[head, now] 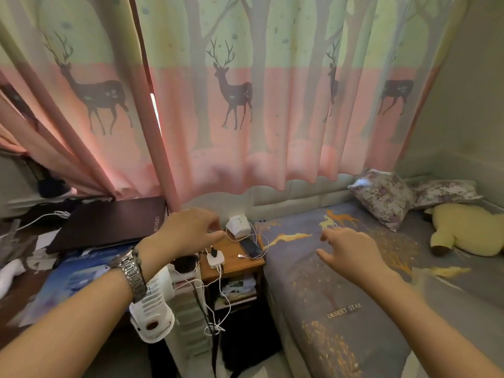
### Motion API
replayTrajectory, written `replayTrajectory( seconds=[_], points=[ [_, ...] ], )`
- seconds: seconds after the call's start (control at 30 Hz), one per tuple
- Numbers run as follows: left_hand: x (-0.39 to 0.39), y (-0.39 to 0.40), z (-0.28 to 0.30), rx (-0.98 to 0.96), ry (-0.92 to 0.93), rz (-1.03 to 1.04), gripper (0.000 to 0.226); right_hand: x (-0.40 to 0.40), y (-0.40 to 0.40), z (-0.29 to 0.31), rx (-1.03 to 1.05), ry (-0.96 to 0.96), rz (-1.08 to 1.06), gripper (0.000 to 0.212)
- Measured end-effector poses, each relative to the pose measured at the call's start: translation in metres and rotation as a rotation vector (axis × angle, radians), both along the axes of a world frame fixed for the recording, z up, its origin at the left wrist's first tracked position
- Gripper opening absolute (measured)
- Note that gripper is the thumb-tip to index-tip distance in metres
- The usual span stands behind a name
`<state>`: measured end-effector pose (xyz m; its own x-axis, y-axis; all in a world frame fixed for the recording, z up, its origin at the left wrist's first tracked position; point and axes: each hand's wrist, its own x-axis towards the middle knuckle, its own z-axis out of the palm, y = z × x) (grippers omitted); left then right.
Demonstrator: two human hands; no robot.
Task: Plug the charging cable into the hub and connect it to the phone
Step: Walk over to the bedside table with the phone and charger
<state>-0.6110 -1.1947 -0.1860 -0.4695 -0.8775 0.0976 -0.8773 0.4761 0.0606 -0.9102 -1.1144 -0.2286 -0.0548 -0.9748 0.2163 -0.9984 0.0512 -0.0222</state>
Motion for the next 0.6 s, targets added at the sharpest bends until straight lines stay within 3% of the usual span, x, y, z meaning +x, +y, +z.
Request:
replayTrajectory(
  seconds=[0.27, 0.6],
  points=[
    [-0.027, -0.099, -0.027, 0.132, 0.037, 0.059, 0.036, -0.013, -0.113, -0.011, 0.021, -0.025, 0.056, 0.032],
    [-0.051, -0.186, -0.07, 0.242, 0.057, 0.124, 0.037, 0.004, -0.224, -0.078, 0.196, -0.128, 0.141, 0.033]
  ],
)
